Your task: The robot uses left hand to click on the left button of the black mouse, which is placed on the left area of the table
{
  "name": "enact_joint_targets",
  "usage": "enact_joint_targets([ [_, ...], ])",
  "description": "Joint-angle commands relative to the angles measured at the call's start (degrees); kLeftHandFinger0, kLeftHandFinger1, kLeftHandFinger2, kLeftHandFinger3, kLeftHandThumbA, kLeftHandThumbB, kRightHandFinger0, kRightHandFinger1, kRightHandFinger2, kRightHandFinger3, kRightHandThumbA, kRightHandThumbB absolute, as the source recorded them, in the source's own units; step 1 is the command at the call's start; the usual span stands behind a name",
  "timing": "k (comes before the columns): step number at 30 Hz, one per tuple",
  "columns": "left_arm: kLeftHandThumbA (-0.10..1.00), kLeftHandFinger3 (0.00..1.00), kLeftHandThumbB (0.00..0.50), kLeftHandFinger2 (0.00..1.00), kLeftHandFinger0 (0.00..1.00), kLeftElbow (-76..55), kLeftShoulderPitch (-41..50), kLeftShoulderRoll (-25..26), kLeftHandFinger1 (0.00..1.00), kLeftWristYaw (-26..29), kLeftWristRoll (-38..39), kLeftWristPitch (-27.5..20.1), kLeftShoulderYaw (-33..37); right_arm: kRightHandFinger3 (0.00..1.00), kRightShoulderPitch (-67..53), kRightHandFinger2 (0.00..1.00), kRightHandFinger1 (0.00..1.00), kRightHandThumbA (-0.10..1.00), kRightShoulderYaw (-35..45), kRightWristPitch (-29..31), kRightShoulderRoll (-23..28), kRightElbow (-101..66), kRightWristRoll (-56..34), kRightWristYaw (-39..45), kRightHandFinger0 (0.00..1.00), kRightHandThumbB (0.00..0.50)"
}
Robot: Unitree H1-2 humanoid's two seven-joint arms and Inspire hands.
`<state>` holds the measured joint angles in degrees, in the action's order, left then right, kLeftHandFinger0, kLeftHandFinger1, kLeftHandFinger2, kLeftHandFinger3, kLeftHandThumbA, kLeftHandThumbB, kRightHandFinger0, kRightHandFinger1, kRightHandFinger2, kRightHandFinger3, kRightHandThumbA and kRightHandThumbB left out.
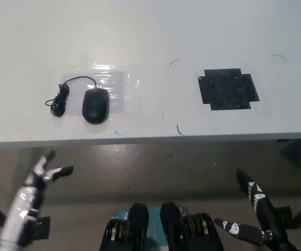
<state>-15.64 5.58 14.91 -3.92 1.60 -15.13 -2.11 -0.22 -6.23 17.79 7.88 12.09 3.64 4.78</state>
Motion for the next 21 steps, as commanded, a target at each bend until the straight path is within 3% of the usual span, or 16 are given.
enact_joint_targets([
  [1,1.00,1.00,0.435,0.16,0.19,-16.8,-10.6,14.7,0.08,-4.2,12.9,14.6,-6.2,1.00,0.9,1.00,1.00,1.00,0.4,3.7,0.6,-1.8,-0.5,0.8,1.00,0.117],
  [2,1.00,1.00,0.444,0.04,0.02,-17.7,-13.9,17.9,0.00,-4.8,13.9,17.9,-7.0,1.00,1.0,1.00,1.00,1.00,0.4,4.0,0.7,-1.6,-0.5,0.8,1.00,0.116],
  [3,1.00,1.00,0.433,0.00,0.00,-17.6,-16.5,20.4,0.00,-5.9,15.4,19.8,-7.1,1.00,1.0,1.00,1.00,1.00,0.4,3.9,0.7,-1.7,-0.6,0.8,1.00,0.116],
  [7,1.00,1.00,0.389,0.00,0.00,-13.2,-28.8,28.0,0.00,-10.2,19.0,27.3,-5.4,1.00,1.2,1.00,1.00,1.00,0.7,4.1,0.8,-1.3,-1.0,0.9,1.00,0.111],
  [9,1.00,1.00,0.406,0.00,0.00,-11.1,-35.0,30.6,0.00,-12.6,16.6,32.1,-2.9,1.00,1.3,1.00,1.00,1.00,0.7,4.1,0.8,-1.3,-1.0,0.9,1.00,0.121],
  [12,1.00,1.00,0.319,0.00,0.00,-4.8,-43.7,32.5,0.00,-18.1,15.3,34.7,1.8,1.00,1.3,1.00,1.00,1.00,0.8,4.0,0.8,-1.1,-1.3,0.9,1.00,0.121],
  [15,1.00,1.00,0.297,0.00,0.00,2.3,-50.6,32.6,0.00,-22.8,13.4,37.0,6.1,1.00,1.3,1.00,1.00,1.00,0.8,4.1,0.8,-1.2,-1.1,0.9,1.00,0.126],
  [17,1.00,1.00,0.368,0.01,0.00,10.1,-56.2,32.2,0.00,-27.9,11.9,37.8,10.3,1.00,1.3,1.00,1.00,1.00,0.8,3.7,0.8,-1.5,-1.0,0.9,1.00,0.131],
  [18,1.00,1.00,0.367,0.01,0.00,11.7,-57.3,32.1,0.00,-28.7,11.8,38.0,11.0,1.00,1.2,1.00,1.00,1.00,0.8,3.5,0.8,-1.6,-1.0,0.9,1.00,0.133],
  [20,1.00,1.00,0.387,0.04,0.14,18.7,-62.0,31.2,0.00,-32.1,9.9,38.7,14.5,1.00,1.3,1.00,1.00,1.00,0.8,3.0,0.7,-1.8,-1.1,0.9,1.00,0.147],
  [21,1.00,1.00,0.376,0.01,0.15,21.1,-63.5,31.0,0.00,-33.0,8.6,38.7,16.0,1.00,1.2,1.00,1.00,1.00,0.8,3.0,0.8,-1.9,-1.1,1.0,1.00,0.148],
])
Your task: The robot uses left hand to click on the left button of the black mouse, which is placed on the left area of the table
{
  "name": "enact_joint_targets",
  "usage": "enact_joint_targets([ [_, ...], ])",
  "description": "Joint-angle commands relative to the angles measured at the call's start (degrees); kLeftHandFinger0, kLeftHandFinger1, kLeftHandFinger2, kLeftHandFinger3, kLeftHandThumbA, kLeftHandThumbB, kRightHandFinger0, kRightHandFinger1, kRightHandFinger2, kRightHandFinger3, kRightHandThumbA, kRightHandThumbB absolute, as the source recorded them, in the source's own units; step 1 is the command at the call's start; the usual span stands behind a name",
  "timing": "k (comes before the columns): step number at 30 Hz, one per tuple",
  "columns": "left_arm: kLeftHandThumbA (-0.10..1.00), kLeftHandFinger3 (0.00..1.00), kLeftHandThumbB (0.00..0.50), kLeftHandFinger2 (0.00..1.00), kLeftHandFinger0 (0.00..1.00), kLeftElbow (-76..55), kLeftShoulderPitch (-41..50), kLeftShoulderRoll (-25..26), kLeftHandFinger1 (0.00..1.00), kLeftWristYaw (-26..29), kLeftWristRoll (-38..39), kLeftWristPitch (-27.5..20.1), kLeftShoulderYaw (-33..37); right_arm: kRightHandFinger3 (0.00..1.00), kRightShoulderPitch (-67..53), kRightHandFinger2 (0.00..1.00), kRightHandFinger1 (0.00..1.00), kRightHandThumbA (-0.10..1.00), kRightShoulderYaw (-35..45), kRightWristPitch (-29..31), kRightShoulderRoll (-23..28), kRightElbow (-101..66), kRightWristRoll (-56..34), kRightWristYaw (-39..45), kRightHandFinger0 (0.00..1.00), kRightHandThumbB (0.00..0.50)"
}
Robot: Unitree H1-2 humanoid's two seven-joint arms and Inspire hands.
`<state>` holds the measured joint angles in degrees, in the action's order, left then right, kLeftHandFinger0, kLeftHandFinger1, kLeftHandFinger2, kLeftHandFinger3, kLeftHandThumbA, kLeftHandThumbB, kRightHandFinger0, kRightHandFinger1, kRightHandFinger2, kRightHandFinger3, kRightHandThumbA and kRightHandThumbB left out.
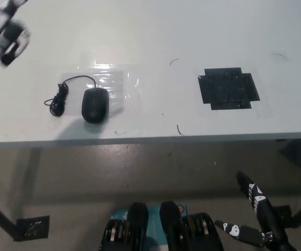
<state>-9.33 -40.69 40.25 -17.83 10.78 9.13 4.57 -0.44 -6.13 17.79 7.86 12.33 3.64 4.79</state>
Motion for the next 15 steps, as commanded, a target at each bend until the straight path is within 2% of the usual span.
enact_joint_targets([
  [1,1.00,1.00,0.361,0.00,0.08,16.9,-18.5,5.3,0.00,-19.8,-1.5,15.5,10.7,1.00,1.4,1.00,1.00,1.00,0.6,2.8,0.8,-2.4,-1.1,1.1,1.00,0.150],
  [2,1.00,1.00,0.343,0.00,0.01,19.2,-19.6,4.9,0.00,-20.5,-1.7,16.6,11.8,1.00,1.5,1.00,1.00,1.00,0.4,2.7,0.8,-2.5,-1.0,1.2,1.00,0.152],
  [4,1.00,1.00,0.311,0.01,0.00,24.1,-21.6,3.9,0.00,-22.1,-2.2,16.5,13.5,1.00,1.5,1.00,1.00,1.00,0.4,2.8,0.9,-2.6,-0.9,1.2,1.00,0.152],
  [5,1.00,1.00,0.323,0.02,0.00,26.6,-22.8,3.5,0.00,-22.8,-3.1,16.4,14.9,1.00,1.5,1.00,1.00,1.00,0.5,2.8,1.0,-2.8,-0.9,1.2,1.00,0.151],
  [6,1.00,1.00,0.357,0.04,0.00,28.9,-24.1,3.1,0.00,-23.4,-4.2,16.9,16.4,1.00,1.5,1.00,1.00,1.00,0.6,2.8,1.0,-2.8,-0.9,1.1,1.00,0.153],
  [7,1.00,1.00,0.344,0.05,0.00,32.0,-25.6,2.5,0.00,-24.3,-4.6,17.6,17.7,1.00,1.5,1.00,1.00,1.00,0.7,2.7,1.0,-3.0,-0.9,1.0,1.00,0.154],
  [10,1.00,1.00,0.348,0.18,0.00,36.4,-28.4,1.9,0.02,-24.8,-7.4,17.8,21.0,1.00,1.6,1.00,1.00,1.00,0.6,2.6,1.3,-3.3,-0.7,1.2,1.00,0.141],
  [11,1.00,1.00,0.330,0.20,0.00,37.0,-29.0,1.9,0.02,-24.9,-8.5,17.8,22.0,1.00,1.7,1.00,1.00,1.00,0.6,2.6,1.3,-3.3,-0.7,1.2,1.00,0.141],
  [12,1.00,1.00,0.325,0.28,0.00,38.4,-30.2,1.9,0.04,-25.3,-10.2,17.2,23.5,1.00,1.7,1.00,1.00,1.00,0.5,2.5,1.3,-3.4,-0.7,1.2,1.00,0.148],
  [14,1.00,1.00,0.314,0.35,0.00,43.1,-33.0,1.3,0.06,-26.1,-13.1,15.2,26.3,1.00,1.5,1.00,1.00,1.00,0.6,2.1,1.3,-3.8,-0.7,1.3,1.00,0.161],
  [15,1.00,1.00,0.335,0.39,0.00,46.5,-34.8,0.6,0.08,-26.5,-14.6,14.3,28.0,1.00,1.2,1.00,1.00,1.00,0.6,1.9,1.4,-4.1,-0.7,1.3,1.00,0.159],
])
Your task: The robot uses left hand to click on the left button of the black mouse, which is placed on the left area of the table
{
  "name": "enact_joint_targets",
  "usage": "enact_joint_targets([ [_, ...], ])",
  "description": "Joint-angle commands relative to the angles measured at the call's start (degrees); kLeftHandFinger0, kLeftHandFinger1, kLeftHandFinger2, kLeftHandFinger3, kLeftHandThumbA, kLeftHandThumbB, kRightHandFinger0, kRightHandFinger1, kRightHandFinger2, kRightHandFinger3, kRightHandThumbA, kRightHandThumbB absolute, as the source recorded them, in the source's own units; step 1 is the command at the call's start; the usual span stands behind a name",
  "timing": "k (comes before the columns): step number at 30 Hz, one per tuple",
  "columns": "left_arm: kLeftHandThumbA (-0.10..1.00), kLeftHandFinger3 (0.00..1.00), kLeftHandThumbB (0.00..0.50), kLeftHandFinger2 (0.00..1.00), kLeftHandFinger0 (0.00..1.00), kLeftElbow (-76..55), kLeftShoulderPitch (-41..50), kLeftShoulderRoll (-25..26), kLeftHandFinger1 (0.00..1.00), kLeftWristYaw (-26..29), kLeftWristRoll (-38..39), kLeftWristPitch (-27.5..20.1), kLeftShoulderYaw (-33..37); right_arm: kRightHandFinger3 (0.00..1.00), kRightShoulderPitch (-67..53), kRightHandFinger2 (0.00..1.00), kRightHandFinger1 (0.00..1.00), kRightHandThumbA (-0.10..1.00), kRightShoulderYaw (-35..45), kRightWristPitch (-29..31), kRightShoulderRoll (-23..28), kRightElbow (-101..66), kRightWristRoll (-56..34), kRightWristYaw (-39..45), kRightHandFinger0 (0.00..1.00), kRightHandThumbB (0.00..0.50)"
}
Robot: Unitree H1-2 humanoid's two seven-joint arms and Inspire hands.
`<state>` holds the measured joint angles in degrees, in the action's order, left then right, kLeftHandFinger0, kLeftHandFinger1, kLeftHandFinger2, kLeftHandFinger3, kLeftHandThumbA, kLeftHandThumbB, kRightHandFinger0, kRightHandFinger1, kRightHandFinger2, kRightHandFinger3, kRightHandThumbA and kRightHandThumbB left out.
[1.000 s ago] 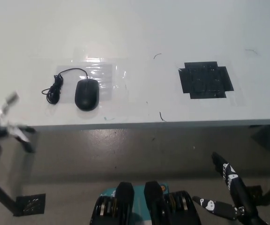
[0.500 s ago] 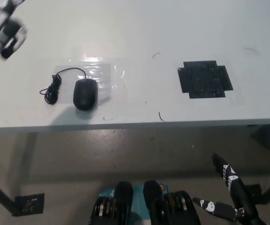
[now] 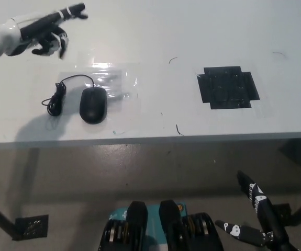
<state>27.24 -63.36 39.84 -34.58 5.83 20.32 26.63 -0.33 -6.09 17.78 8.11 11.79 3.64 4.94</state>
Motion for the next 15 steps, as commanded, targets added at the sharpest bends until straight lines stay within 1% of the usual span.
enact_joint_targets([
  [1,1.00,1.00,0.328,0.38,0.00,11.9,-13.1,0.6,0.07,-10.0,-10.2,2.4,6.9,1.00,1.0,1.00,1.00,1.00,0.6,1.9,1.1,-3.6,-0.7,1.1,1.00,0.158],
  [3,1.00,1.00,0.312,0.33,0.00,15.9,-15.2,-0.3,0.00,-10.8,-11.0,0.9,8.3,1.00,0.9,1.00,1.00,1.00,0.7,1.9,1.3,-3.7,-0.7,1.1,1.00,0.156],
  [4,1.00,1.00,0.324,0.30,0.00,17.6,-16.1,-0.9,0.00,-11.6,-11.1,1.2,9.0,1.00,0.8,1.00,1.00,1.00,0.7,1.9,1.4,-3.7,-0.8,1.2,1.00,0.159],
  [5,1.00,1.00,0.332,0.31,0.00,18.8,-16.7,-1.3,0.00,-12.3,-11.3,1.1,9.4,1.00,0.8,1.00,1.00,1.00,0.7,1.9,1.4,-3.7,-0.8,1.2,1.00,0.160],
  [6,1.00,1.00,0.351,0.32,0.00,19.6,-17.1,-1.5,0.00,-12.7,-11.6,0.8,9.9,1.00,0.9,1.00,1.00,1.00,0.7,1.9,1.5,-3.6,-0.9,1.3,1.00,0.162],
  [7,1.00,1.00,0.356,0.34,0.00,20.4,-17.6,-1.8,0.00,-13.4,-12.1,0.8,10.4,1.00,0.9,1.00,1.00,1.00,0.7,1.8,1.5,-3.6,-0.9,1.4,1.00,0.169],
  [9,1.00,1.00,0.362,0.33,0.00,21.3,-18.3,-2.4,0.00,-14.3,-12.9,1.1,11.0,1.00,0.9,1.00,1.00,1.00,0.8,1.6,1.5,-3.6,-0.8,1.5,1.00,0.174],
  [10,1.00,1.00,0.365,0.31,0.00,21.2,-18.4,-2.6,0.00,-14.6,-13.5,1.6,11.3,1.00,1.0,1.00,1.00,1.00,0.8,1.9,1.6,-3.5,-0.8,1.6,1.00,0.169],
  [11,1.00,1.00,0.367,0.26,0.00,21.6,-19.0,-3.2,0.00,-15.2,-14.6,2.1,12.2,1.00,1.1,1.00,1.00,1.00,0.8,2.0,1.6,-3.4,-0.8,1.7,1.00,0.174],
  [12,1.00,1.00,0.360,0.25,0.00,21.9,-19.3,-3.5,0.00,-15.7,-15.1,1.9,12.5,1.00,1.1,1.00,1.00,1.00,0.8,1.8,1.6,-3.5,-0.8,1.7,1.00,0.175],
  [14,1.00,1.00,0.390,0.25,0.00,22.1,-19.6,-4.2,0.00,-16.9,-16.1,1.5,13.0,1.00,1.0,1.00,1.00,1.00,0.8,1.7,1.6,-3.8,-0.6,1.7,1.00,0.174],
  [15,1.00,1.00,0.393,0.25,0.00,22.0,-19.6,-4.3,0.00,-17.1,-16.4,1.6,13.0,1.00,1.0,1.00,1.00,1.00,0.8,1.7,1.5,-3.8,-0.5,1.6,1.00,0.174],
])
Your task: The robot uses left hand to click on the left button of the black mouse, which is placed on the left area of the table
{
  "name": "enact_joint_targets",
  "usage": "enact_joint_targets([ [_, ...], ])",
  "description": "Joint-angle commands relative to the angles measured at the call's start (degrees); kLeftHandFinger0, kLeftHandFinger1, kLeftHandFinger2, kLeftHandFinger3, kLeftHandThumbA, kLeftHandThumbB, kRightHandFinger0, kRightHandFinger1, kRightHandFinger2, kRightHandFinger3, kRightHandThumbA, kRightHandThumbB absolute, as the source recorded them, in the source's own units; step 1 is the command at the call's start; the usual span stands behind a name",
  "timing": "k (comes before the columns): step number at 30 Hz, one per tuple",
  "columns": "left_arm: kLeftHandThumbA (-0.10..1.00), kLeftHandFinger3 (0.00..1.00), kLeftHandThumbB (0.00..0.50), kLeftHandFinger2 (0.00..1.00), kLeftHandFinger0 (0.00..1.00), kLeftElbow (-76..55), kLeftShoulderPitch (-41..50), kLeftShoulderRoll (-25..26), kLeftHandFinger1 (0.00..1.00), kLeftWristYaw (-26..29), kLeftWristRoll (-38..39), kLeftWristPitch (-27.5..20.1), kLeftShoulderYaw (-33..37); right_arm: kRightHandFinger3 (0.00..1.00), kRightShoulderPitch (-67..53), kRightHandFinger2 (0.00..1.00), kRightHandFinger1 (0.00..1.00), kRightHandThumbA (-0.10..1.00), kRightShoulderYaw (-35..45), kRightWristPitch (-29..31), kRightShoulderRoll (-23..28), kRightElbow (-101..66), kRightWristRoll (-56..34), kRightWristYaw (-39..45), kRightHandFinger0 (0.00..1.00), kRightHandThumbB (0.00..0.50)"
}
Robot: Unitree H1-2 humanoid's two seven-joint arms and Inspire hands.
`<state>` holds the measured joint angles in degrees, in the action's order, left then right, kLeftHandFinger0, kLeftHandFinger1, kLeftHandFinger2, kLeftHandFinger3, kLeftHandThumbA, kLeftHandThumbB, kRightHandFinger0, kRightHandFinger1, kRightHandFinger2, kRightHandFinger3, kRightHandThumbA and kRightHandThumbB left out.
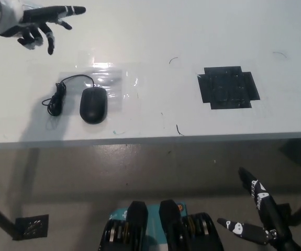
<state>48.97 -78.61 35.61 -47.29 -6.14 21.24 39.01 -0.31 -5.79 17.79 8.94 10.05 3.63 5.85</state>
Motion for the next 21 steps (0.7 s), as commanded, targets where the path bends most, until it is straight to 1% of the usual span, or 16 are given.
enact_joint_targets([
  [1,1.00,1.00,0.378,0.23,0.00,0.3,-4.6,-0.3,0.00,-5.5,-5.0,-0.3,1.0,1.00,0.9,1.00,1.00,1.00,0.5,1.6,0.8,-2.2,-0.6,0.8,1.00,0.172],
  [3,1.00,1.00,0.342,0.21,0.00,0.4,-4.8,-0.9,0.00,-6.8,-5.2,-0.6,0.8,1.00,1.1,1.00,1.00,1.00,0.5,1.3,0.9,-2.3,-0.6,0.8,1.00,0.175],
  [5,1.00,1.00,0.335,0.18,0.03,0.1,-4.9,-1.2,0.00,-7.8,-5.2,-0.3,0.5,1.00,1.1,1.00,1.00,1.00,0.4,1.1,0.9,-2.5,-0.4,0.8,1.00,0.171],
  [6,1.00,1.00,0.358,0.25,0.23,0.1,-5.3,-1.5,0.14,-9.4,-6.1,-0.7,1.5,1.00,1.2,1.00,1.00,1.00,0.4,0.9,1.0,-2.6,-0.4,0.9,1.00,0.170],
  [7,1.00,1.00,0.364,0.29,0.31,0.5,-5.5,-1.7,0.20,-10.3,-6.4,-0.9,1.7,1.00,1.2,1.00,1.00,1.00,0.3,0.7,1.0,-2.7,-0.4,1.0,1.00,0.171],
  [8,1.00,1.00,0.408,0.38,0.48,1.7,-5.7,-2.2,0.34,-11.2,-6.4,-1.5,1.9,1.00,1.2,1.00,1.00,1.00,0.3,0.7,0.9,-2.8,-0.3,0.9,1.00,0.169],
  [9,1.00,1.00,0.404,0.30,0.38,1.9,-5.3,-2.6,0.24,-11.6,-6.4,-1.0,1.7,1.00,1.2,1.00,1.00,1.00,0.4,0.6,1.0,-2.9,-0.6,1.0,1.00,0.172],
  [10,1.00,1.00,0.403,0.14,0.20,2.6,-5.3,-3.0,0.05,-11.7,-6.3,-0.5,1.2,1.00,1.2,1.00,1.00,1.00,0.4,0.5,1.0,-3.0,-0.6,1.0,1.00,0.171],
  [11,1.00,1.00,0.398,0.01,0.01,3.6,-4.6,-3.8,0.00,-10.6,-5.8,0.5,0.0,1.00,1.4,1.00,1.00,1.00,0.3,0.8,1.2,-3.0,-0.3,1.1,1.00,0.162],
  [12,1.00,1.00,0.388,0.00,0.00,3.7,-4.5,-3.9,0.00,-10.6,-5.9,0.5,-0.2,1.00,1.4,1.00,1.00,1.00,0.3,0.8,1.2,-3.0,-0.3,1.1,1.00,0.161],
  [14,1.00,1.00,0.309,0.02,0.00,1.5,-2.1,-4.1,0.00,-7.3,-6.2,-0.7,-1.8,1.00,1.6,1.00,1.00,1.00,0.3,1.3,1.3,-2.7,-0.3,1.2,1.00,0.154],
  [15,1.00,1.00,0.300,0.03,0.00,1.5,-1.9,-4.1,0.00,-7.2,-6.4,-1.1,-2.0,1.00,1.5,1.00,1.00,1.00,0.3,1.2,1.3,-2.7,-0.3,1.3,1.00,0.154],
  [16,1.00,1.00,0.287,0.16,0.00,1.5,-1.3,-4.2,0.04,-6.9,-7.4,-2.5,-1.7,1.00,1.5,1.00,1.00,1.00,0.3,0.9,1.3,-2.9,-0.2,1.3,1.00,0.161],
  [19,1.00,1.00,0.268,0.29,0.00,2.3,-1.0,-4.7,0.07,-6.8,-9.5,-3.0,-1.1,1.00,1.6,1.00,1.00,1.00,0.4,0.4,1.3,-3.2,-0.3,1.3,1.00,0.164],
  [20,1.00,1.00,0.252,0.29,0.00,2.8,-0.9,-4.9,0.05,-6.9,-10.0,-4.0,-0.9,1.00,1.6,1.00,1.00,1.00,0.4,0.7,1.4,-3.2,-0.3,1.3,1.00,0.156],
  [21,1.00,1.00,0.256,0.22,0.00,3.1,-0.8,-5.0,0.00,-7.0,-10.4,-4.0,-0.6,1.00,1.6,1.00,1.00,1.00,0.4,0.7,1.4,-3.2,-0.3,1.3,1.00,0.156],
])
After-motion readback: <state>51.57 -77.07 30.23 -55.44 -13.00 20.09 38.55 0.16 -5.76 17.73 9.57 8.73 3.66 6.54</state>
